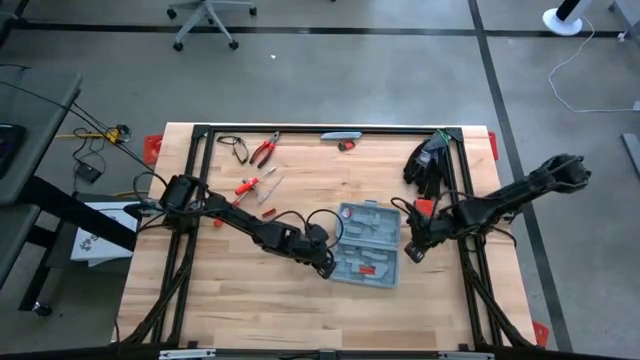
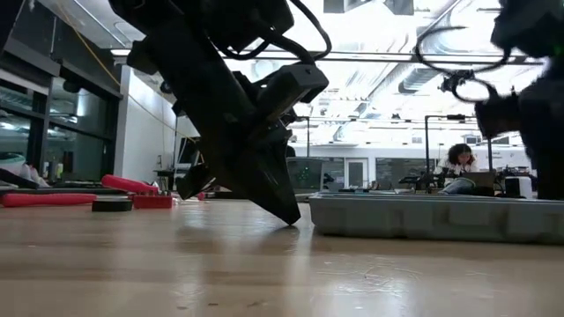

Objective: Prefit tool cases
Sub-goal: Put the orange multi-bit set into the gray tool case

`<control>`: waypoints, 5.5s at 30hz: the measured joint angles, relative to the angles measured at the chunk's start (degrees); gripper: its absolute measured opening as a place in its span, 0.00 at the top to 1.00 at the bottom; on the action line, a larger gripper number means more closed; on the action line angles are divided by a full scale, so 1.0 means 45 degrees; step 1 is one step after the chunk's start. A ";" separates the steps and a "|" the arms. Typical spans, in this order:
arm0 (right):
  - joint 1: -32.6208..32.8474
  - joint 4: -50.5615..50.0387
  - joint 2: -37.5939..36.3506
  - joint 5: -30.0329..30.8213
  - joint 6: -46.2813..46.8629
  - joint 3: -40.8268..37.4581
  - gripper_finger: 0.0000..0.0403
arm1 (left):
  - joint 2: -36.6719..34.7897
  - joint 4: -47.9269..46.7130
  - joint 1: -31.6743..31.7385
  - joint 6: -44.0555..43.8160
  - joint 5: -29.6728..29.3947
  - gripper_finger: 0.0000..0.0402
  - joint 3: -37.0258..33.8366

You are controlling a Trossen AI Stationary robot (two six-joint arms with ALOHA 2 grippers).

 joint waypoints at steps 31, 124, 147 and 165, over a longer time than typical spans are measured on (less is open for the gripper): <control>-0.4953 0.4533 -0.0395 -0.2122 -0.2403 -0.1013 1.00 | -0.1577 -0.3362 0.1817 0.0889 -0.0199 1.00 -0.0008; -0.1487 0.5833 -0.1671 0.4521 0.1847 -0.1013 1.00 | -0.9160 -0.4884 0.4396 0.7035 -0.0638 0.57 -0.7291; -0.1483 0.5394 -0.1671 0.4526 0.1847 -0.1013 1.00 | -0.7655 -0.4065 0.4478 0.7165 -0.0229 0.58 -0.7281; -0.1482 0.5505 -0.1668 0.3934 0.1852 -0.1013 1.00 | -0.7874 -0.1552 0.5120 0.5131 0.4059 0.96 -0.6547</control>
